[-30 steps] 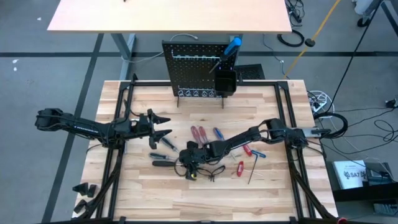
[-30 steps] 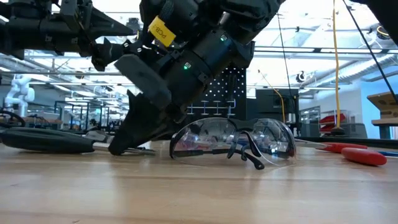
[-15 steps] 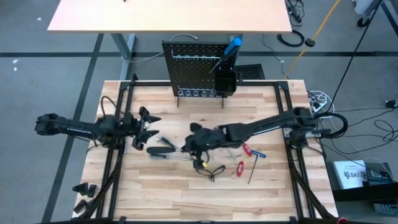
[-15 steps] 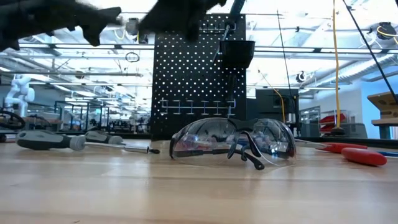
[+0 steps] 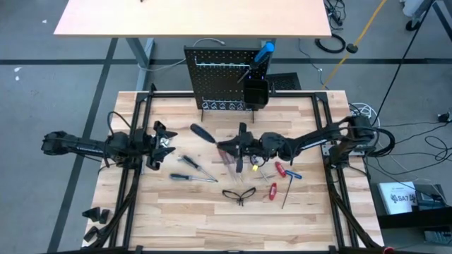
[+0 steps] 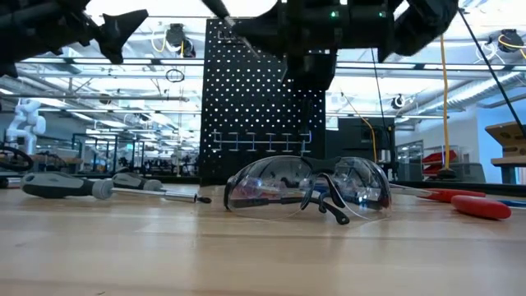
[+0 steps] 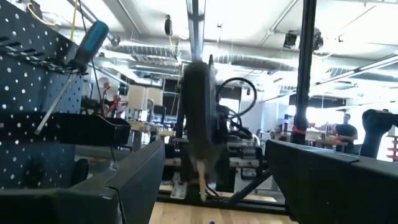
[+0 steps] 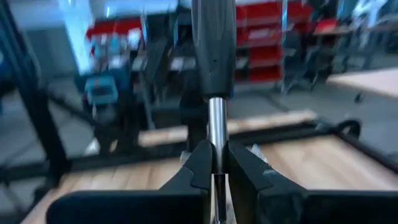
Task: Hang tools onto peg board
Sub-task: Hang the black screwdriver onto the peg board
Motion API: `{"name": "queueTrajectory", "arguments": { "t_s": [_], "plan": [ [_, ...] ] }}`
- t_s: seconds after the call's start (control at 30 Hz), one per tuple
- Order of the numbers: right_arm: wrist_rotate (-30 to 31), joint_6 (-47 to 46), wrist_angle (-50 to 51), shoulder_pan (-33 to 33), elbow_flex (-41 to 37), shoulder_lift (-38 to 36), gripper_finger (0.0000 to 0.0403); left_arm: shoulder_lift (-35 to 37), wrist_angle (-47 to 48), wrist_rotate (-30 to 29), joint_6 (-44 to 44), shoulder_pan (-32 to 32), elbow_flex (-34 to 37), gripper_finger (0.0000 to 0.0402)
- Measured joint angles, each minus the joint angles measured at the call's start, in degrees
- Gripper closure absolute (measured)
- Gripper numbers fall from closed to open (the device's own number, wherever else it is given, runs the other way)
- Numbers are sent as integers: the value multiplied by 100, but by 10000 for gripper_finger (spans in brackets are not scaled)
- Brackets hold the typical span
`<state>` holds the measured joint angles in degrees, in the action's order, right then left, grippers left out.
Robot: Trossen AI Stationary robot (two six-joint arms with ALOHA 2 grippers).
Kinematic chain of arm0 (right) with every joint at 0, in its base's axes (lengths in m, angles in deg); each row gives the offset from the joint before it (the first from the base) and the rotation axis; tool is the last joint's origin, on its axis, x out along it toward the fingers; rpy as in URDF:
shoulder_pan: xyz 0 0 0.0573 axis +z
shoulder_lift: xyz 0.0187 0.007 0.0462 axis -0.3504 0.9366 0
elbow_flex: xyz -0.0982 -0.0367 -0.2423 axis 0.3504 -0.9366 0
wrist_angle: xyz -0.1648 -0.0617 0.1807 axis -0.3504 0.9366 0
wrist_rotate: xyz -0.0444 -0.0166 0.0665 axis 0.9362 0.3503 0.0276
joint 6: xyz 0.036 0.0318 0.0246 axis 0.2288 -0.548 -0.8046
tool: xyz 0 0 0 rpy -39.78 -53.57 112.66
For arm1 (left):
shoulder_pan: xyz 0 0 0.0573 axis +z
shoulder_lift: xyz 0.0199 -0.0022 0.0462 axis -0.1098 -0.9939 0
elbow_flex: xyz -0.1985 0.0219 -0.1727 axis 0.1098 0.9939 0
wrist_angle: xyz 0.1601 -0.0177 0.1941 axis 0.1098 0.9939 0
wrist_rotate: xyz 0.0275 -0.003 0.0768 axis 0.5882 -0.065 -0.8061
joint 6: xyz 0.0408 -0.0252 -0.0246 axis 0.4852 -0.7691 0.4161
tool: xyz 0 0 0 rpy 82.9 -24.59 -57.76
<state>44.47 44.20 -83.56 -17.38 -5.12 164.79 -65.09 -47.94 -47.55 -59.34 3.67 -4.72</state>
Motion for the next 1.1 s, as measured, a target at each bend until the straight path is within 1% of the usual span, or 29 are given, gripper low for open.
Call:
{"name": "queueTrajectory", "arguments": {
  "t_s": [0.07, 0.23, 0.37, 0.5, 0.67, 0.8, 0.97, 1.03, 1.1],
  "plan": [
    [-30, -76, -92, -19, 12, 133, 385, -139, -126, -8, 1, 0, 1, 116],
    [-74, -101, -79, -17, 397, 490, 385, -655, -333, -383, -14, 0, 2, 116],
    [-74, -85, 107, -17, 765, 837, 385, -1179, -908, -403, -12, 0, 2, 116],
    [-71, -76, 281, -17, 1170, 1115, 385, -1693, -1022, -428, -15, 0, -129, 116],
    [-72, -76, 760, -28, 1598, 1504, 385, -2166, -1209, -360, -16, 0, -244, 116],
    [-65, -101, 878, -28, 1721, 1604, 385, -2268, -1365, -285, -16, 0, -251, 116],
    [-48, -79, 899, -28, 1708, 1617, 385, -2270, -1330, -264, -18, 0, -251, 119],
    [-45, -76, 902, -28, 1708, 1614, 385, -2269, -1331, -263, -18, -1, -251, 133],
    [-43, -64, 926, -28, 1708, 1614, 385, -2270, -1328, -262, -18, 0, -251, 160]
  ]
}}
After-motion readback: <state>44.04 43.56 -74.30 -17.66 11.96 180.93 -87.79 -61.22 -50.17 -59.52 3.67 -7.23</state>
